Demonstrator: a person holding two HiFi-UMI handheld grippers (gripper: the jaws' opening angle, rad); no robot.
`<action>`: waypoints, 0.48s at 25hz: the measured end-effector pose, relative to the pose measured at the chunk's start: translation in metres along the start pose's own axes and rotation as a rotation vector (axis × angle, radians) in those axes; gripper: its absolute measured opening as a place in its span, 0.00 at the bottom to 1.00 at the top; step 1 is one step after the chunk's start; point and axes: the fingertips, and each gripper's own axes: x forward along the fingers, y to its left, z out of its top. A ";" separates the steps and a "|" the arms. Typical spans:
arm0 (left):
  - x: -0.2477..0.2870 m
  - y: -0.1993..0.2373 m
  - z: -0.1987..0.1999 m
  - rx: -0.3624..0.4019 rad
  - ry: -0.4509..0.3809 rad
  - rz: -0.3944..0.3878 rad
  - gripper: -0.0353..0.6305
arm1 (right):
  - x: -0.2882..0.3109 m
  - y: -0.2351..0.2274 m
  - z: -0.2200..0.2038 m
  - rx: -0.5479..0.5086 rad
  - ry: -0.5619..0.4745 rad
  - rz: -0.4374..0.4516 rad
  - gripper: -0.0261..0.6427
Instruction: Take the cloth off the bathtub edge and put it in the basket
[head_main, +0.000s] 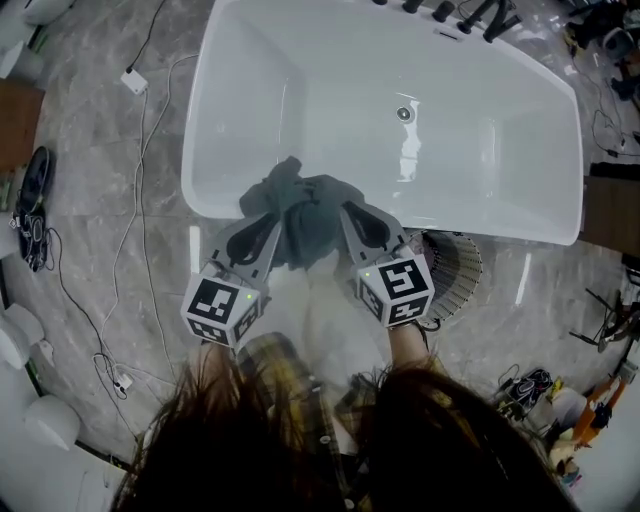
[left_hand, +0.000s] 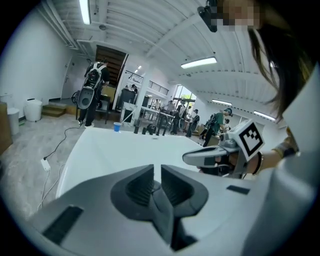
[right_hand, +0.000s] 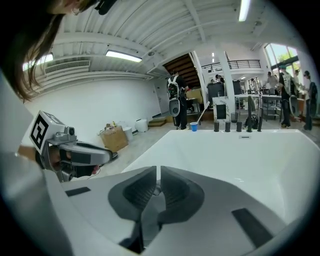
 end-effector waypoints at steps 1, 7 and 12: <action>0.002 0.002 -0.007 -0.001 0.012 0.003 0.09 | 0.002 -0.001 -0.004 0.008 -0.002 -0.005 0.06; 0.009 0.010 -0.053 -0.033 0.088 -0.001 0.09 | 0.014 0.002 -0.031 0.052 0.014 -0.013 0.07; 0.017 0.015 -0.089 -0.084 0.159 -0.035 0.27 | 0.024 0.002 -0.055 0.086 0.047 -0.009 0.19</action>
